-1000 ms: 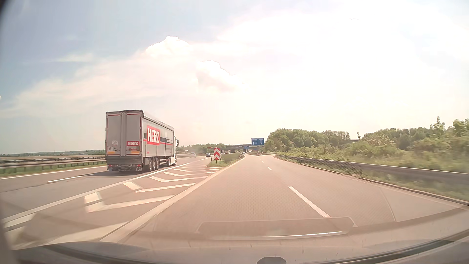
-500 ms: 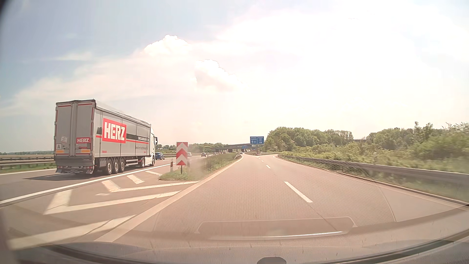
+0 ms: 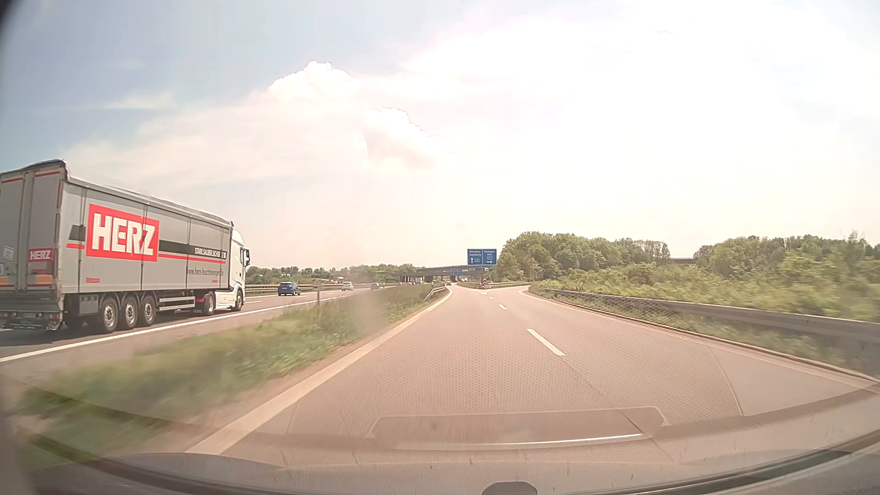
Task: Follow the waypoints while adhering to traffic rules and regulations
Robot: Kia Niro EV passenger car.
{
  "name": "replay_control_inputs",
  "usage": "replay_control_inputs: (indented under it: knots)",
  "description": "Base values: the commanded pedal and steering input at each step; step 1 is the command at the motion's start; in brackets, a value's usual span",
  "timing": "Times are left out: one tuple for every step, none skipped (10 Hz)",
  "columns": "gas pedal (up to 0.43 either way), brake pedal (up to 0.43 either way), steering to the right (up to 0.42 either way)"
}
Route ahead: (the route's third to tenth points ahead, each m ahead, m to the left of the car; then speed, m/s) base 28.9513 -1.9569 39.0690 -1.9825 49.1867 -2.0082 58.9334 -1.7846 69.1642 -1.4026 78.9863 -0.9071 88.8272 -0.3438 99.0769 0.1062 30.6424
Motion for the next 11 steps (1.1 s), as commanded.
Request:
replay_control_inputs:
  knots:
    - [0.000, 0.146, 0.000]
    - [0.000, 0.140, -0.001]
    - [0.000, 0.128, -0.001]
    - [0.000, 0.122, -0.001]
    - [0.000, 0.104, -0.001]
    - [0.000, 0.049, -0.002]
    - [0.000, 0.012, -0.002]
    - [0.000, 0.000, -0.002]
    - [0.000, 0.000, -0.003]
    - [0.000, 0.000, -0.004]
    - [0.000, 0.000, -0.005]
